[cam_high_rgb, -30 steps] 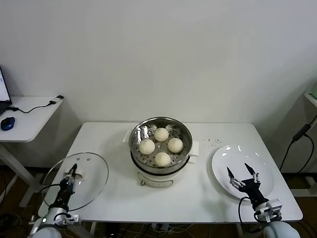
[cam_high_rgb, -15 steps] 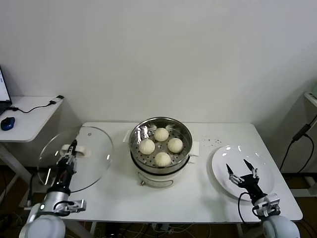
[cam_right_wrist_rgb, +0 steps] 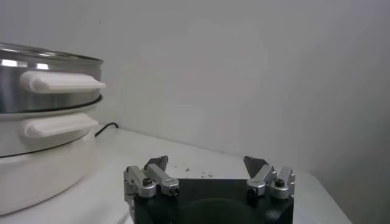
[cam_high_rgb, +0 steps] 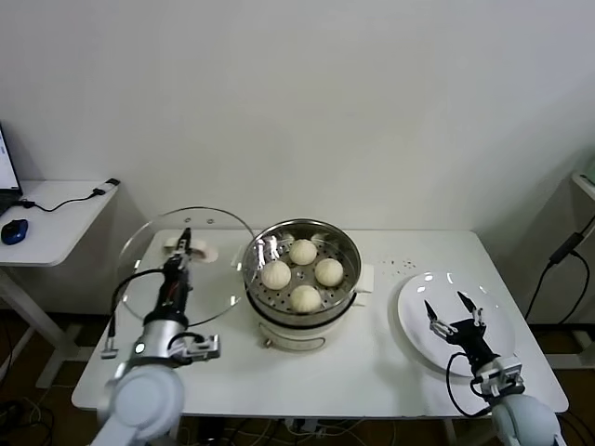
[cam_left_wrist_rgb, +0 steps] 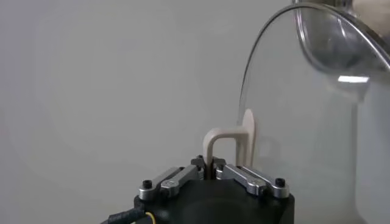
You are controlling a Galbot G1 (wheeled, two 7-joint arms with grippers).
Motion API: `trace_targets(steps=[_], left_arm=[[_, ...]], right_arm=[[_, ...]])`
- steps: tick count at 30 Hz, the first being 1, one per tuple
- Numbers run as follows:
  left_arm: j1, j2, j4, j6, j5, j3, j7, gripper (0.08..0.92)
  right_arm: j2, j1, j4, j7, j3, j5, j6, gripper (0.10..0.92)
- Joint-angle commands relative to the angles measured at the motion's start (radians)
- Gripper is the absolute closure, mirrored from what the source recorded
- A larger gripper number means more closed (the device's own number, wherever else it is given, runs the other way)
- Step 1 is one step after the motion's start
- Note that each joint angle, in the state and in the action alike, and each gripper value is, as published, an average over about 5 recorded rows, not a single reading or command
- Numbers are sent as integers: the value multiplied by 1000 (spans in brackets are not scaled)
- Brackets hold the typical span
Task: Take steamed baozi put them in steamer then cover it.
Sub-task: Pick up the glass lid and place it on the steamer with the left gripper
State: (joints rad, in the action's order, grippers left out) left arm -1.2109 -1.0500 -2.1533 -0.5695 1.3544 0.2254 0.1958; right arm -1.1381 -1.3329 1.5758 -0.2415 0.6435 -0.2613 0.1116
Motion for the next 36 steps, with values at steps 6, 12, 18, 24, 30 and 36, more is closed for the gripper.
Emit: trace_targets(steps=[6, 12, 18, 24, 30, 36], left_arm=[[305, -273, 192, -216, 192, -416, 179, 856], [326, -363, 284, -216, 214, -405, 176, 856], [330, -439, 350, -216, 230, -408, 148, 856], [317, -492, 401, -216, 244, -408, 123, 856], [327, -512, 446, -216, 244, -398, 107, 856], [330, -524, 485, -216, 244, -381, 94, 856]], right_arm=[[-4, -8, 0, 2, 24, 6, 3, 203], [-15, -19, -4, -3, 38, 16, 9, 203], [-17, -24, -6, -7, 48, 21, 12, 203], [-14, -26, -2, -8, 55, 19, 10, 203], [-18, -30, -3, -13, 64, 19, 12, 203], [-18, -34, -7, -21, 77, 18, 15, 203]])
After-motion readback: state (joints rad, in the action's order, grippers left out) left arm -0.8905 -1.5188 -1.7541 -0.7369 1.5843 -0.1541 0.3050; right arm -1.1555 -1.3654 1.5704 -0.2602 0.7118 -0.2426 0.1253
